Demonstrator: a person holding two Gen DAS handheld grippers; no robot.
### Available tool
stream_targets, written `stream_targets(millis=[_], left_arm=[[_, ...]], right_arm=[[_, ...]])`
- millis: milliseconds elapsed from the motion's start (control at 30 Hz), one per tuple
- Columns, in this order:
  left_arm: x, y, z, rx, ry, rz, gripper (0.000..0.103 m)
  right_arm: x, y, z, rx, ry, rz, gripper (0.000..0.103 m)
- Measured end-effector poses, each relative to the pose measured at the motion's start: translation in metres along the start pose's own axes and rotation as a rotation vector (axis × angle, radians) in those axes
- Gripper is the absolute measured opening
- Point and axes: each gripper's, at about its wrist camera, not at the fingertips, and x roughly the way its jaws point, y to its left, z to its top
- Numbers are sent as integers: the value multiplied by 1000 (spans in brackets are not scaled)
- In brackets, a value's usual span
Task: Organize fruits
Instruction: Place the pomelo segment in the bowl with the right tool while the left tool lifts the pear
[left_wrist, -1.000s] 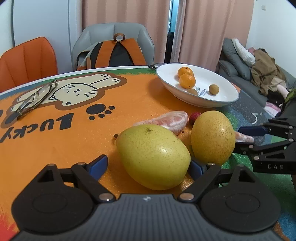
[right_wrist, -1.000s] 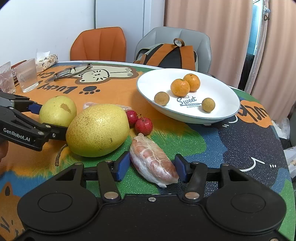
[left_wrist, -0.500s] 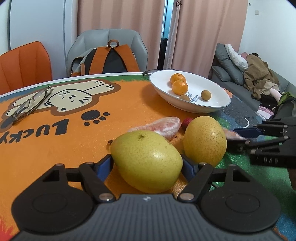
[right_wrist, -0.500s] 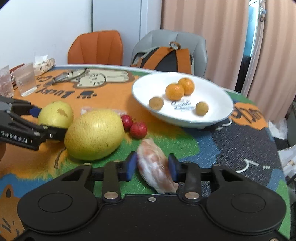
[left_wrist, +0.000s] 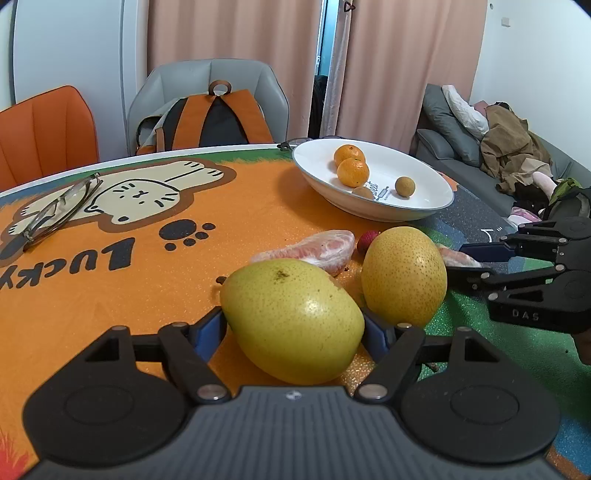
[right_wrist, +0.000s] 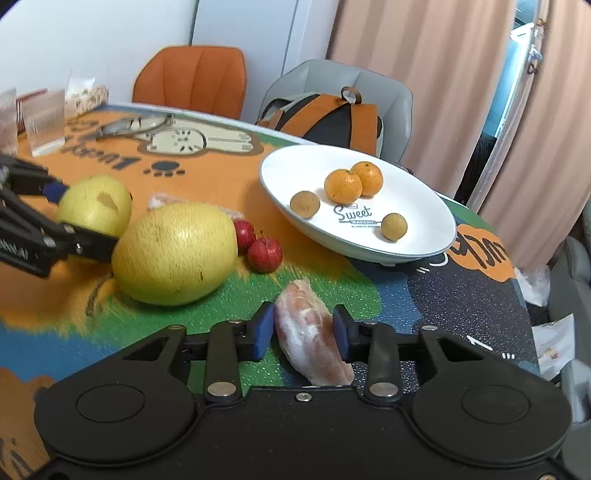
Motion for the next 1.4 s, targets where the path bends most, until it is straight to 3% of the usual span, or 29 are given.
stream_targets(millis=[267, 600, 767, 1400], left_arm=[[-1, 0, 0, -9, 2, -3, 75], [-1, -1, 0, -4, 3, -14, 75], [-1, -1, 0, -6, 5, -15, 75], [-8, -7, 13, 32, -24, -34, 75]], right_arm=[[2, -2, 4, 3, 27, 5, 37], [-2, -52, 2, 301, 23, 149, 32], [-1, -67, -2, 384, 24, 174, 31], [-8, -63, 12, 297, 44, 111, 24]])
